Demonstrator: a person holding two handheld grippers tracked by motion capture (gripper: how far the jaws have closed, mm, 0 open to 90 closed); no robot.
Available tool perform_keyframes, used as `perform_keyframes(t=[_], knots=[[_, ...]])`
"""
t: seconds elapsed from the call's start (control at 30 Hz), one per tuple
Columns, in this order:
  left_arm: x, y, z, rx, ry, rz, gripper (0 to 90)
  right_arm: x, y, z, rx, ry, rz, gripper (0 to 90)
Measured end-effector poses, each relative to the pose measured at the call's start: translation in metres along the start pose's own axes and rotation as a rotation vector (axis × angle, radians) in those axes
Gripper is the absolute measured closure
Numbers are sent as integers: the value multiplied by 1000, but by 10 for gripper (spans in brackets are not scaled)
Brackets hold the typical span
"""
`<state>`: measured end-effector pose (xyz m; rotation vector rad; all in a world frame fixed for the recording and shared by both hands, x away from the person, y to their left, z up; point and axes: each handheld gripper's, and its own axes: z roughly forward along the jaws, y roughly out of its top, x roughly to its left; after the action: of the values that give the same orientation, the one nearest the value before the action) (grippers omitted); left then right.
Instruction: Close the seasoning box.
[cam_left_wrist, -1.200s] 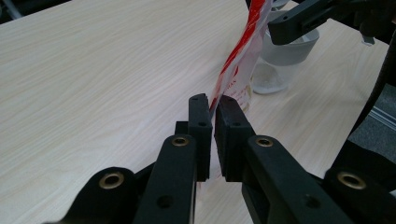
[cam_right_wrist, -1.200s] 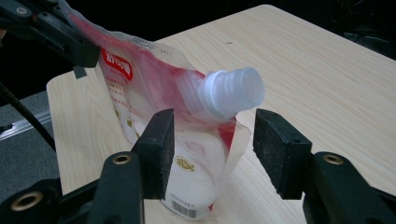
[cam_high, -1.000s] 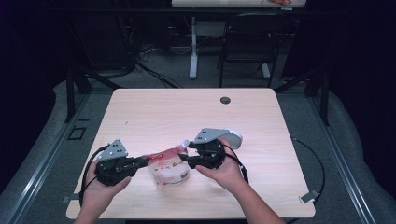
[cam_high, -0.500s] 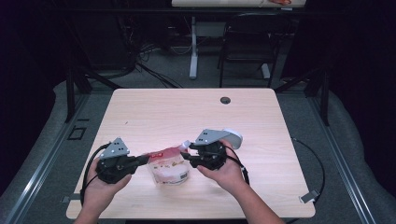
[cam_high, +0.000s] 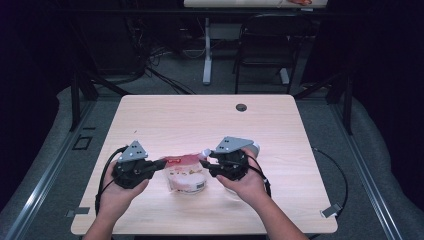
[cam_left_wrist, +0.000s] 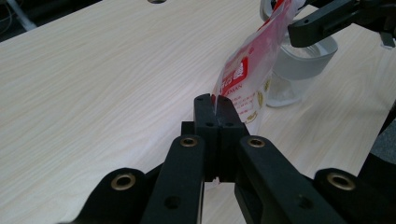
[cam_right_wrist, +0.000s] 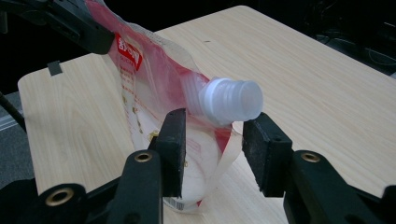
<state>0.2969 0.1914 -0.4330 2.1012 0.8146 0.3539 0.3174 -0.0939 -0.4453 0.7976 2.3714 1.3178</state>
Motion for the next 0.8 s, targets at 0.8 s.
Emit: perform_keyframes(t=[0.8], knots=[[7,5,17,-34,-39,-9,880,-11,-1,-17,-9,-9,32,617]])
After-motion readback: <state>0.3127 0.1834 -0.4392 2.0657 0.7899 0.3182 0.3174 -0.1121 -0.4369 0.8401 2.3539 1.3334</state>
